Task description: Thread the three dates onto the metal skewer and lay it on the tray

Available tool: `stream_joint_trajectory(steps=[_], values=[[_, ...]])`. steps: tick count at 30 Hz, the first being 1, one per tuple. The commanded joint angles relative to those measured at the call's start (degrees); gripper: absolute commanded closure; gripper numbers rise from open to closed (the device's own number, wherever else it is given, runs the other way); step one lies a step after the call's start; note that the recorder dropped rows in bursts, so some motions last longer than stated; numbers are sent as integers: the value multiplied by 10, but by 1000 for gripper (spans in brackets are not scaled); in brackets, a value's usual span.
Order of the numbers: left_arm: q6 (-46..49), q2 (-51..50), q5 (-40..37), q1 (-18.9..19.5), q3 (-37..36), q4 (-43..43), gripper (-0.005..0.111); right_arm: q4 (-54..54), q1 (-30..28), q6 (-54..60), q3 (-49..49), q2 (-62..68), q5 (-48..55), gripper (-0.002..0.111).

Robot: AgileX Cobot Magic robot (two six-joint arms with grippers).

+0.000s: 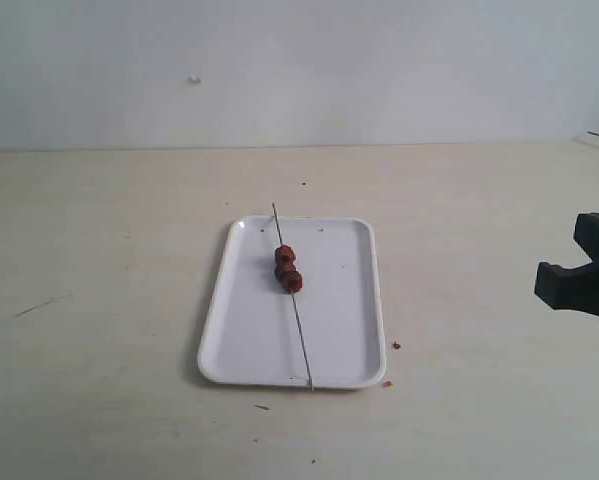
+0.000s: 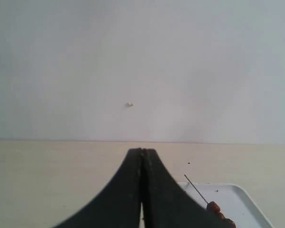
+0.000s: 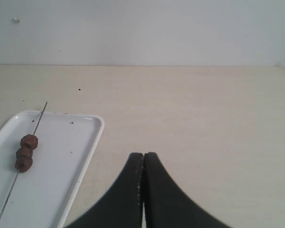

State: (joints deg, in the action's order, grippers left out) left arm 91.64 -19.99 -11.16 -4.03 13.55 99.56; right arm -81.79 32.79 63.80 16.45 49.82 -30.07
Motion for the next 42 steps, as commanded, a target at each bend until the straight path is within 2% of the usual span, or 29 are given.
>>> stream_joint_trajectory(steps=[1, 12, 17, 23, 25, 26, 28, 29, 30, 32, 42], values=[[-2, 2, 4, 0, -2, 4, 107, 1, 2, 1, 0, -4, 1, 108], [-2, 2, 4, 0, -2, 4, 107, 1, 2, 1, 0, -4, 1, 108], [99, 2, 10, 0, -2, 4, 107, 1, 2, 1, 0, -4, 1, 108], [108, 2, 28, 0, -2, 4, 107, 1, 2, 1, 0, -4, 1, 108], [21, 2, 27, 0, -2, -27, 107, 1, 2, 1, 0, -4, 1, 108], [-34, 2, 27, 0, -2, -90, 107, 1, 2, 1, 0, -4, 1, 108], [-245, 2, 27, 0, -2, -282, 107, 1, 2, 1, 0, -4, 1, 108], [-384, 2, 39, 0, -2, -393, 107, 1, 2, 1, 0, -4, 1, 108], [-436, 2, 46, 0, -5, -428, 107, 1, 2, 1, 0, -4, 1, 108], [-471, 2, 67, 0, -11, -447, 107, 1, 2, 1, 0, -4, 1, 108], [-475, 2, 81, 0, -17, -443, 107, 1, 2, 1, 0, -4, 1, 108]])
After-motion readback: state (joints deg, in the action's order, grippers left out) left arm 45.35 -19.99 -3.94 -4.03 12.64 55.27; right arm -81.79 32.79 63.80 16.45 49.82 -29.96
